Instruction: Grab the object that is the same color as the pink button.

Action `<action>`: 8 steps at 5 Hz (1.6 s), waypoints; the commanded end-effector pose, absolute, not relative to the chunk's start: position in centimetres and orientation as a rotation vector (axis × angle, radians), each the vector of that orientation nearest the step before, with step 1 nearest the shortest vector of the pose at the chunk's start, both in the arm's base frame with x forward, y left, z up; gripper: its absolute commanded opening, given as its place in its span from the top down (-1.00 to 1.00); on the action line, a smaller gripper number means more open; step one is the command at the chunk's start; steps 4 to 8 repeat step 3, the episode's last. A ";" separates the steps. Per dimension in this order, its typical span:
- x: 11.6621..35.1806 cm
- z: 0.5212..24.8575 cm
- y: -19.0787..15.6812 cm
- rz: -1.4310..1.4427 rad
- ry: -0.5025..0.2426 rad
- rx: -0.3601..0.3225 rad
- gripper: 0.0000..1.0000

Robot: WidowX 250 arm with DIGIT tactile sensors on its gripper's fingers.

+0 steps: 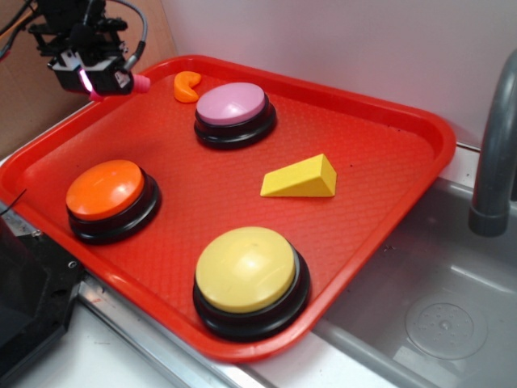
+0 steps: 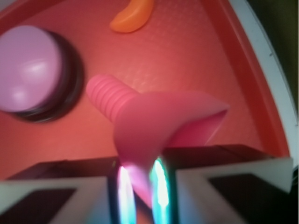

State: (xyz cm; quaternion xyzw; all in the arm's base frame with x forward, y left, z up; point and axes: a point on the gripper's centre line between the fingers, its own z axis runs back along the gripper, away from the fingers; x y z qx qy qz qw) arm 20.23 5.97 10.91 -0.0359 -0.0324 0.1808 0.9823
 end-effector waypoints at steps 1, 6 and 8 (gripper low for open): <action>21.3 19.0 -0.2 0.252 -0.107 -0.226 1.00; 21.6 19.6 -1.4 0.193 -0.091 -0.123 1.00; 21.6 19.6 -1.4 0.193 -0.091 -0.123 1.00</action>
